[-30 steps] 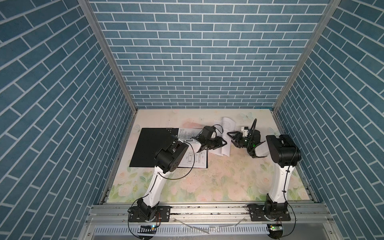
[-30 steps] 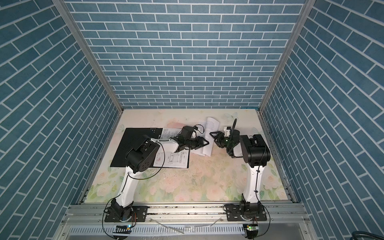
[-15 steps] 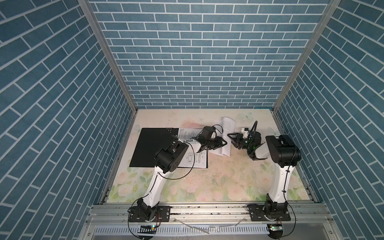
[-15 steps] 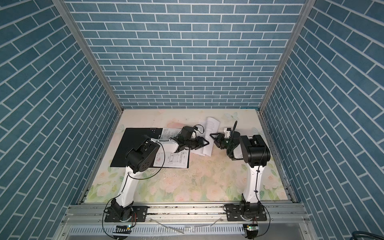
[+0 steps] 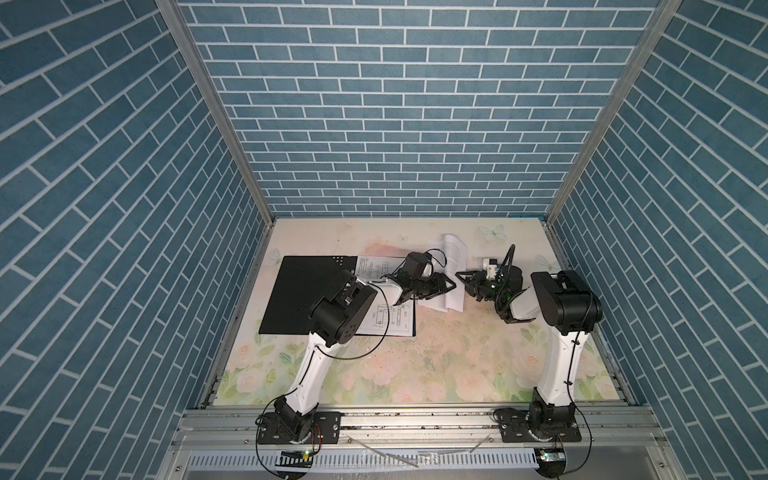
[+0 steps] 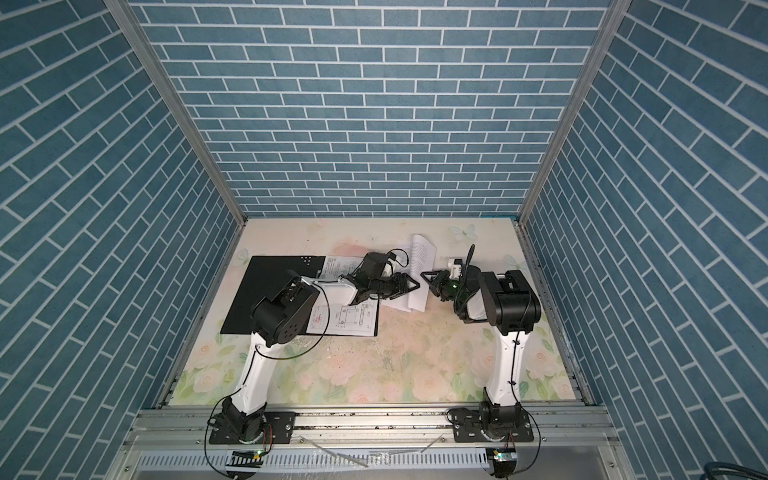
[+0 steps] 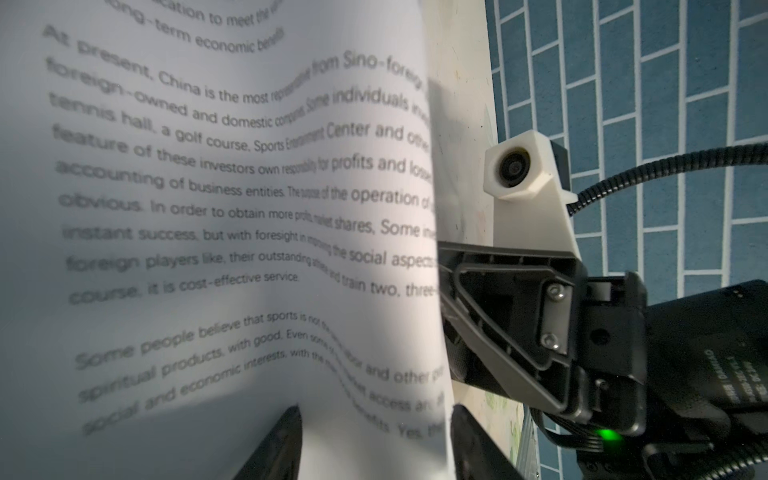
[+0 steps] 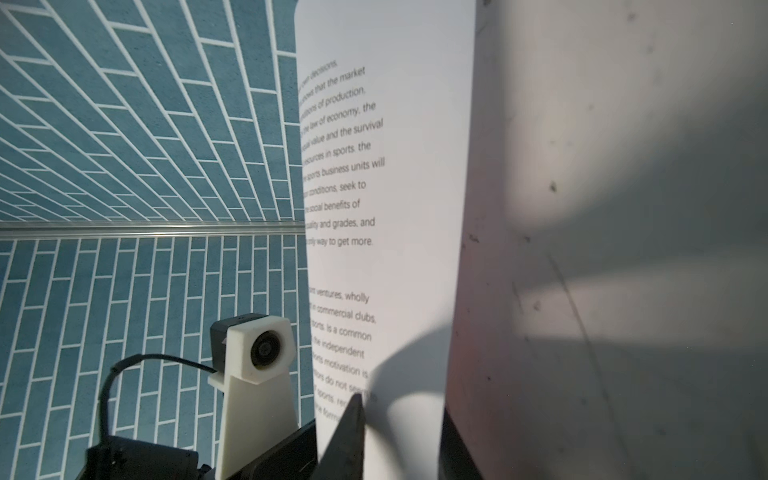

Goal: Put the files into the folder
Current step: 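Carry the upright text sheet with both grippers over the open folder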

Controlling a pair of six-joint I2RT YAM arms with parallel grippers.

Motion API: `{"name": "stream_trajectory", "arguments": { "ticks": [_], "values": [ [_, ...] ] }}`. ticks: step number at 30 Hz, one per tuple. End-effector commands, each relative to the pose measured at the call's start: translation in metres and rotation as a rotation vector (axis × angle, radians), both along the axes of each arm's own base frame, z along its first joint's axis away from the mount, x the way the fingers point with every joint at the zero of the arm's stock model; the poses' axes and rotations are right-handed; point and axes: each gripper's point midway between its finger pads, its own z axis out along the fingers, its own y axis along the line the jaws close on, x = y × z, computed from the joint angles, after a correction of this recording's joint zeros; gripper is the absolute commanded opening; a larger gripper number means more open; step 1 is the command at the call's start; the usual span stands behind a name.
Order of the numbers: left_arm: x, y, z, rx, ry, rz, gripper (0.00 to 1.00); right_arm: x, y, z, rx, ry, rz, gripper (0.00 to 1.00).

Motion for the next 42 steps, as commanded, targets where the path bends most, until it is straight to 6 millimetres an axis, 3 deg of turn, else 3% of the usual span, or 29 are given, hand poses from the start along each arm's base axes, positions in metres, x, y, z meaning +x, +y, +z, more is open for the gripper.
{"name": "stream_trajectory", "arguments": {
  "ticks": [1,18,25,29,30,37,42],
  "values": [
    [-0.022,0.016,-0.037,0.106,0.12,0.002,0.61,-0.005,0.001,0.01,0.005,-0.035,0.007,0.22],
    [-0.022,0.02,-0.023,0.121,0.115,0.013,0.75,-0.008,-0.006,0.029,-0.023,-0.063,-0.012,0.05],
    [-0.018,0.015,0.009,0.079,0.075,0.011,0.84,-0.012,-0.013,0.042,-0.11,-0.056,-0.005,0.0],
    [-0.016,0.012,0.035,0.052,0.039,-0.002,1.0,-0.013,-0.017,0.049,-0.188,-0.036,-0.004,0.0],
    [-0.015,0.013,0.042,0.055,0.025,-0.005,1.0,-0.014,-0.019,0.052,-0.21,-0.035,-0.001,0.0],
    [-0.012,0.039,0.079,0.152,-0.099,0.029,1.0,-0.015,-0.02,0.09,-0.357,-0.048,0.027,0.0],
    [-0.011,0.073,0.097,0.225,-0.174,0.077,1.0,-0.015,0.002,0.122,-0.413,-0.101,0.07,0.0]
  ]
}}
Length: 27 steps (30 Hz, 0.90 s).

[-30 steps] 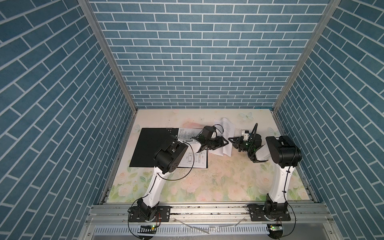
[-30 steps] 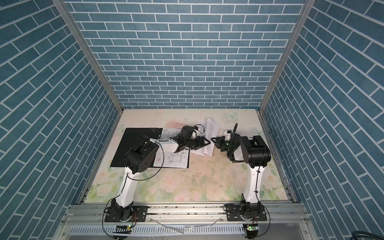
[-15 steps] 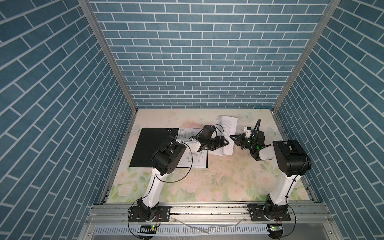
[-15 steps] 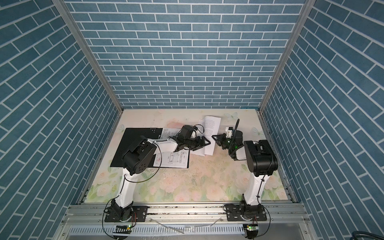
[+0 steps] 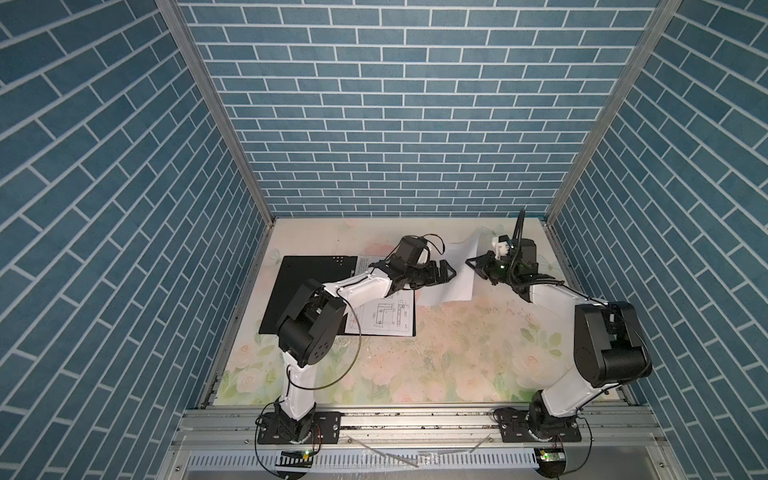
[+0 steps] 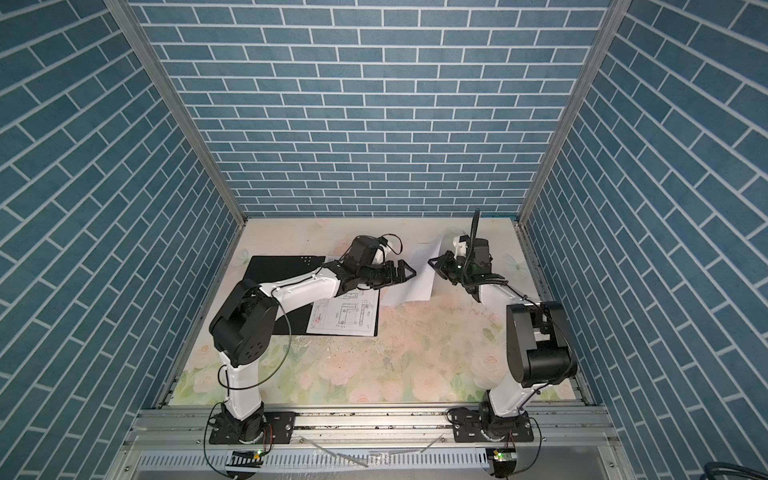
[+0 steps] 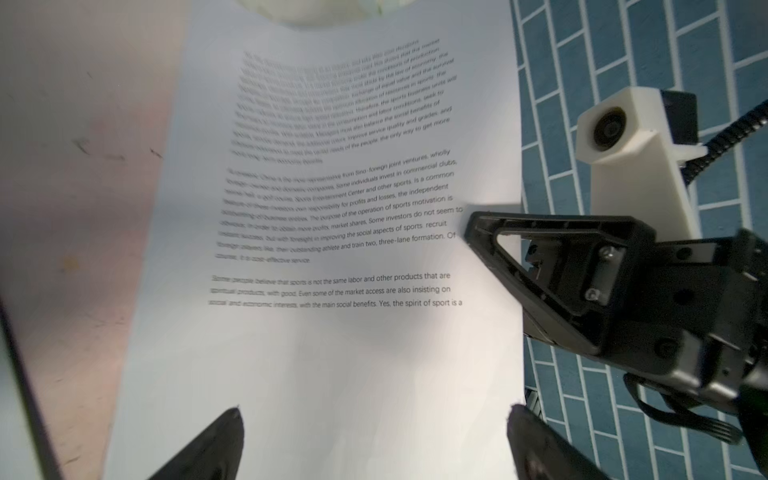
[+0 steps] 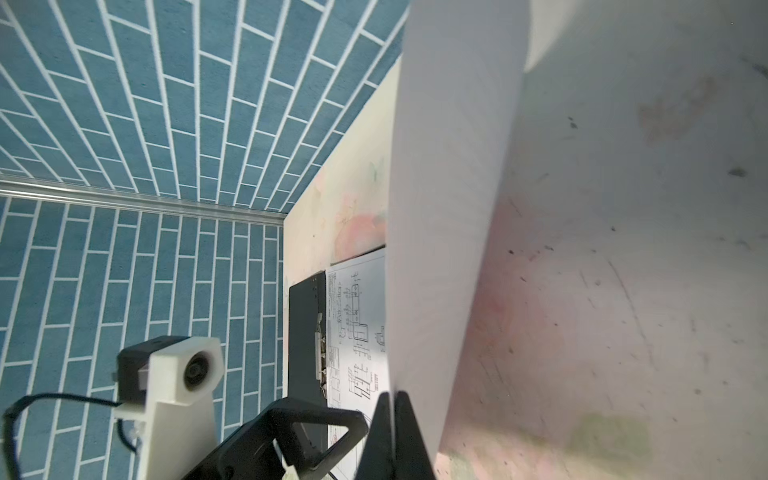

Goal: Put the files into the folder
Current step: 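Carry the upright text sheet with both grippers over the open folder, then lower the text sheet onto the drawing sheet in the folder with both grippers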

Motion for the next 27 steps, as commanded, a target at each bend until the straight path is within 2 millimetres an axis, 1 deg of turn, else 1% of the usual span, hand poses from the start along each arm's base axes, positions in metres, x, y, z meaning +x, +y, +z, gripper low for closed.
{"name": "stream_trajectory", "arguments": {
  "ticks": [1,2,5,7,11,13,14,17,18,20,22,24,26,27],
  "values": [
    [0.002,0.037,-0.006,0.113,-0.035,0.049,1.0,-0.006,0.017,0.018,-0.09,-0.02,0.052,0.0],
    [0.002,0.045,-0.005,0.121,-0.036,0.06,1.0,-0.004,0.023,0.025,-0.094,-0.034,0.064,0.0],
    [0.006,0.082,-0.003,0.131,-0.035,0.137,1.0,-0.002,0.051,0.046,-0.118,-0.066,0.113,0.0],
    [0.009,0.111,-0.001,0.132,-0.037,0.203,1.0,0.0,0.072,0.06,-0.121,-0.086,0.148,0.0],
    [0.007,0.169,-0.002,0.187,-0.043,0.319,1.0,-0.001,0.117,0.081,-0.092,-0.111,0.223,0.0],
    [0.003,0.199,-0.008,0.204,-0.026,0.377,1.0,-0.005,0.144,0.092,-0.063,-0.12,0.266,0.0],
    [0.002,0.214,-0.012,0.207,-0.014,0.406,1.0,-0.008,0.157,0.1,-0.039,-0.131,0.295,0.0],
    [-0.003,0.249,-0.026,0.221,0.021,0.471,1.0,-0.018,0.187,0.117,0.012,-0.152,0.345,0.0],
    [-0.004,0.259,-0.03,0.224,0.035,0.488,1.0,-0.021,0.192,0.123,0.033,-0.159,0.352,0.0],
    [-0.007,0.274,-0.039,0.228,0.065,0.51,1.0,-0.024,0.196,0.133,0.072,-0.167,0.353,0.0],
    [-0.008,0.284,-0.045,0.238,0.072,0.526,1.0,-0.027,0.194,0.142,0.099,-0.183,0.339,0.0],
    [-0.008,0.291,-0.049,0.248,0.071,0.533,1.0,-0.03,0.188,0.146,0.107,-0.198,0.323,0.0],
    [-0.006,0.296,-0.055,0.245,0.082,0.543,1.0,-0.031,0.179,0.135,0.082,-0.19,0.287,0.0],
    [-0.005,0.298,-0.059,0.238,0.09,0.545,1.0,-0.031,0.174,0.125,0.075,-0.175,0.27,0.0]
  ]
}}
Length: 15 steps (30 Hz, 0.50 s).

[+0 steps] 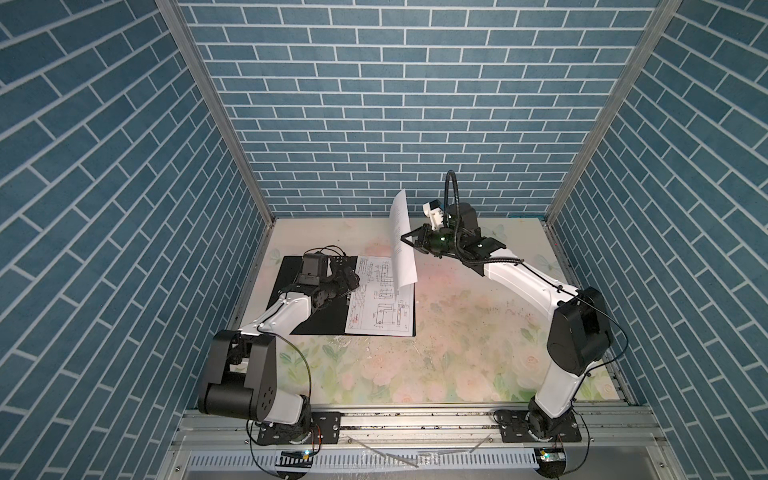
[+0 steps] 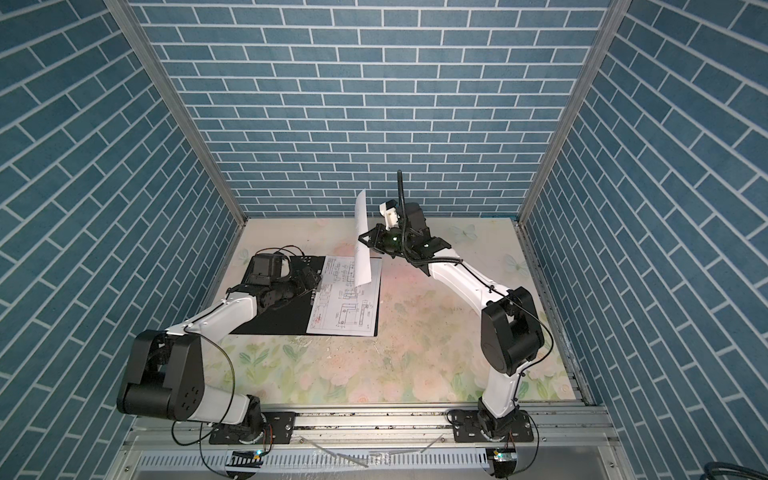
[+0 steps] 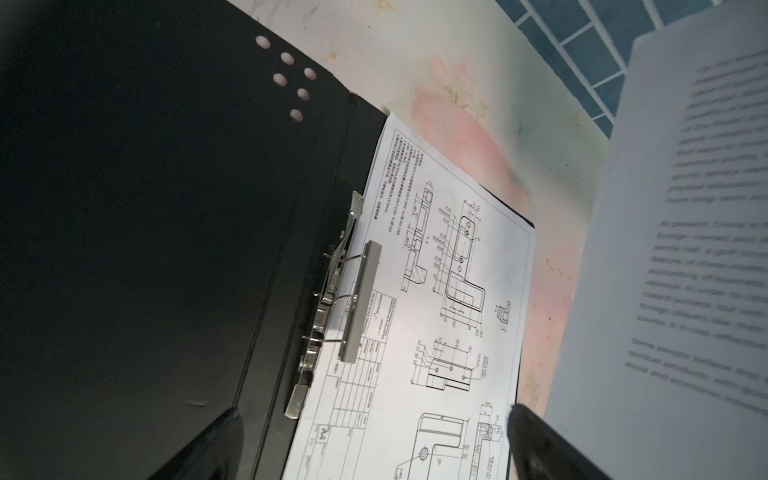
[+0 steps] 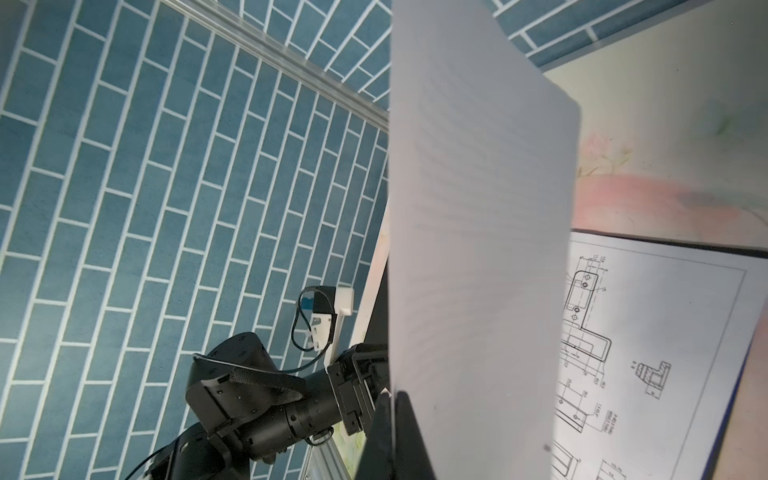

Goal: Put the files into the folder
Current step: 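Lower the text sheet onto the drawing sheet in the folder with both grippers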

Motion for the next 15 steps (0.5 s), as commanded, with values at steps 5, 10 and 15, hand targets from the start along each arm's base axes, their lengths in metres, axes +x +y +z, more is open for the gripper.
{"name": "stream_trajectory", "arguments": {
  "ticks": [5,10,15],
  "values": [
    [0.005,0.001,-0.033,-0.052,0.048,-0.022,1.0,-0.004,-0.03,-0.055,-0.024,0.086,-0.121,0.0],
    [0.009,-0.006,-0.052,-0.097,0.07,-0.038,1.0,-0.009,-0.038,-0.117,-0.067,0.169,-0.16,0.0],
    [0.01,-0.009,-0.062,-0.108,0.089,-0.049,1.0,-0.016,-0.04,-0.149,-0.075,0.216,-0.157,0.0]
  ]
}}
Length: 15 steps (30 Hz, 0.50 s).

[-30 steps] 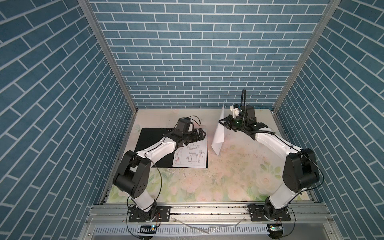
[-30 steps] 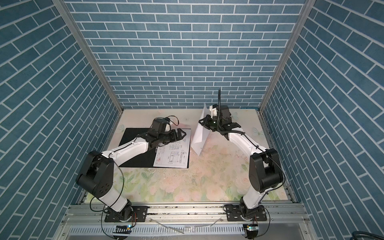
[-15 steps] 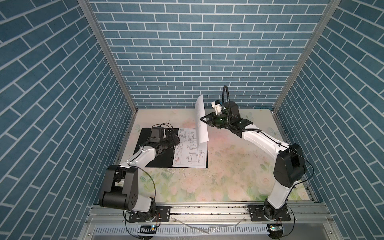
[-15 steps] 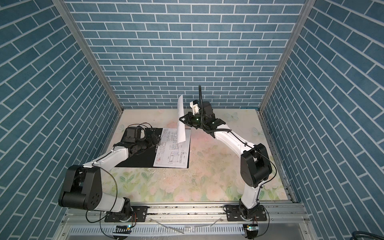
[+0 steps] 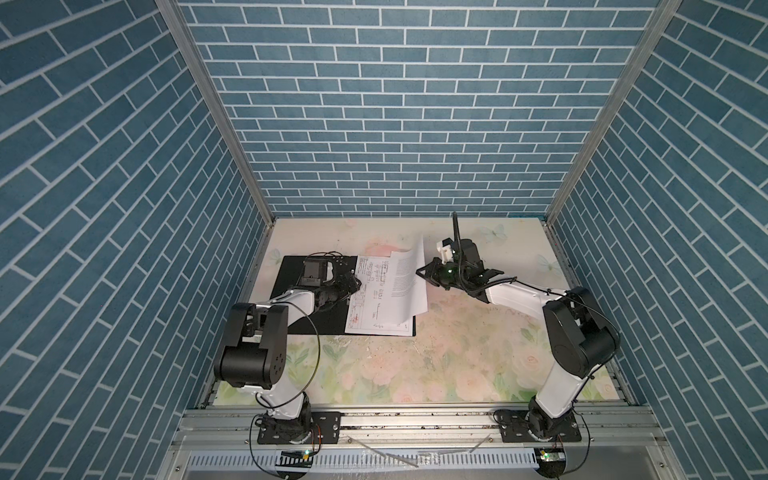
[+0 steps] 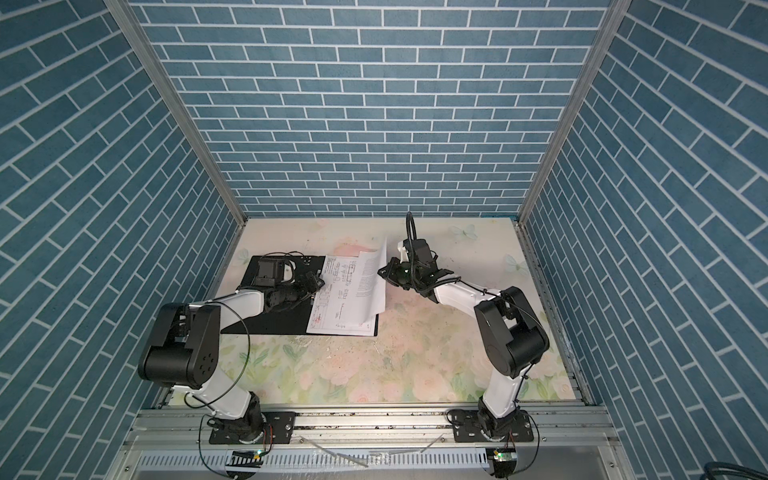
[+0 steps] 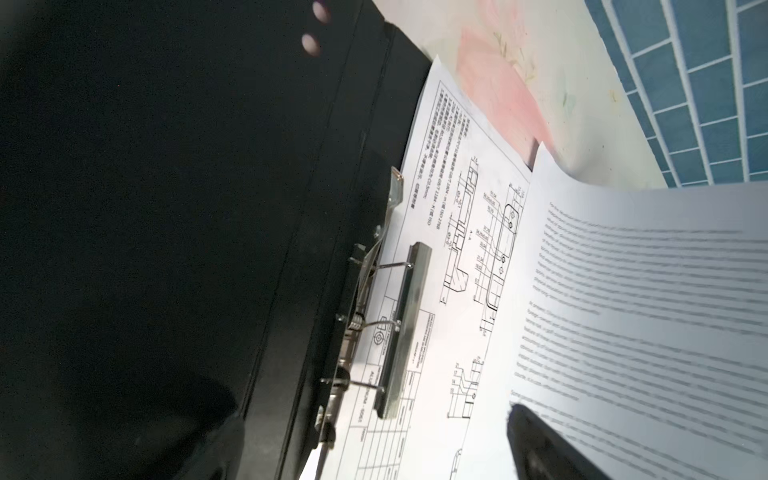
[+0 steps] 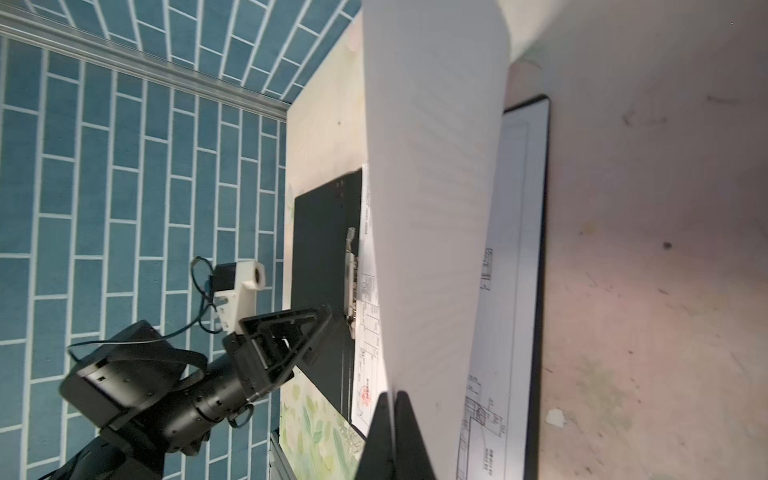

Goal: Put the files into the folder
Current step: 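Lower the text sheet onto the drawing sheet in the folder with both grippers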

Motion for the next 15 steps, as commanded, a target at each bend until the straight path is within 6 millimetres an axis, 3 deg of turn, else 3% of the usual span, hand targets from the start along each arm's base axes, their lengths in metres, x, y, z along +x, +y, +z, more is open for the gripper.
{"name": "stream_trajectory", "arguments": {
  "ticks": [1,15],
  "values": [
    [-0.003,-0.003,-0.012,-0.026,0.031,-0.013,1.0,0.002,0.0,-0.009,0.026,-0.005,-0.024,0.0],
    [-0.009,-0.014,-0.017,-0.076,0.031,-0.031,1.0,-0.01,-0.012,-0.044,-0.066,0.052,-0.02,0.0]
  ]
}}
